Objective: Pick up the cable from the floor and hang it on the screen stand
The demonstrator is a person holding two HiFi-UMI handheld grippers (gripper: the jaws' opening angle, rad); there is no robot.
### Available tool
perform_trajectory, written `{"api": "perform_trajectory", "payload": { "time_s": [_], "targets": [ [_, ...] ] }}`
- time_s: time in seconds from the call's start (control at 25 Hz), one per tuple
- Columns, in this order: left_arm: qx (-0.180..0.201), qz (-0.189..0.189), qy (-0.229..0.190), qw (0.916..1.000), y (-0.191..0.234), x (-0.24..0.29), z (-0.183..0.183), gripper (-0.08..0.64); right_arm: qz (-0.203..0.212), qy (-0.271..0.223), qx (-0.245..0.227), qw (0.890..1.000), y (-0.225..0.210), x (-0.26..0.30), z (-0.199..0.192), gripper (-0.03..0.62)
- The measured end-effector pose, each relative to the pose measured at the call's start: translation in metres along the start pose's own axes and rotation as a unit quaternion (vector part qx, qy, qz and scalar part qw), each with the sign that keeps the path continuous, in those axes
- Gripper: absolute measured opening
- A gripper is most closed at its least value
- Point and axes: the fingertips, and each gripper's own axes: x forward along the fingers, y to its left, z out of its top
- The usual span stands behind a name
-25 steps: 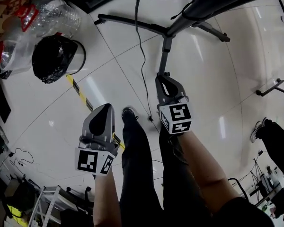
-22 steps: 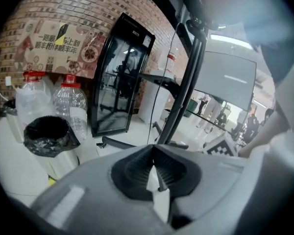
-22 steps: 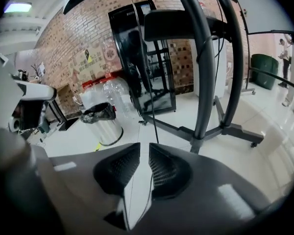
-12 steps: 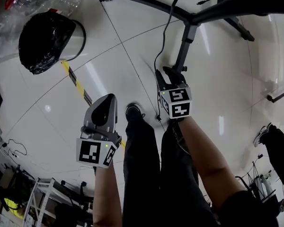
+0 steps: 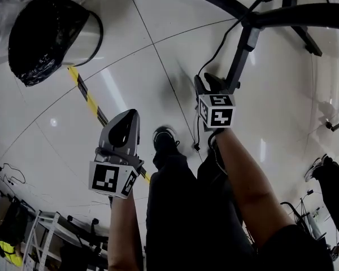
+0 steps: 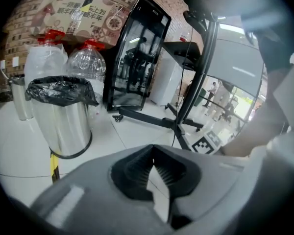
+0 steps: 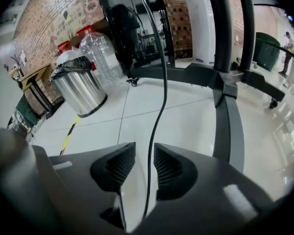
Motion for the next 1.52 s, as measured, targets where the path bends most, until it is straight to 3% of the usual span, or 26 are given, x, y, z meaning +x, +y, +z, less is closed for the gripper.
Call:
{"api": "perform_trajectory", "payload": {
  "time_s": [0.4,0.56,0.76,1.12,1.52],
  "targets": [
    [-0.015,-0.008,0.001,0.9999,0.006,0.008,-0.014,0.003,-0.015,0.042,-0.024,0.999,-0.010,0.040,-0.029,0.116],
    [-0.017,-0.008,-0.003,0.9998,0.008,0.011,-0.013,0.003,-0.022,0.051,-0.039,0.998,-0.012,0.042,-0.030,0.037],
    [-0.018,-0.009,-0.004,0.9998,0.002,0.009,-0.007,0.003,0.006,0.050,-0.022,0.999,-0.003,0.033,-0.021,0.026],
    [-0.029,-0.006,-0.014,0.9995,-0.032,-0.018,0.024,0.003,0.051,0.026,-0.021,0.998,0.023,-0.032,0.015,0.024],
    [-0.026,-0.007,-0.032,0.9991,-0.082,-0.065,0.091,0.003,0.081,-0.009,-0.010,0.997,0.051,-0.138,0.058,0.023]
  ]
}}
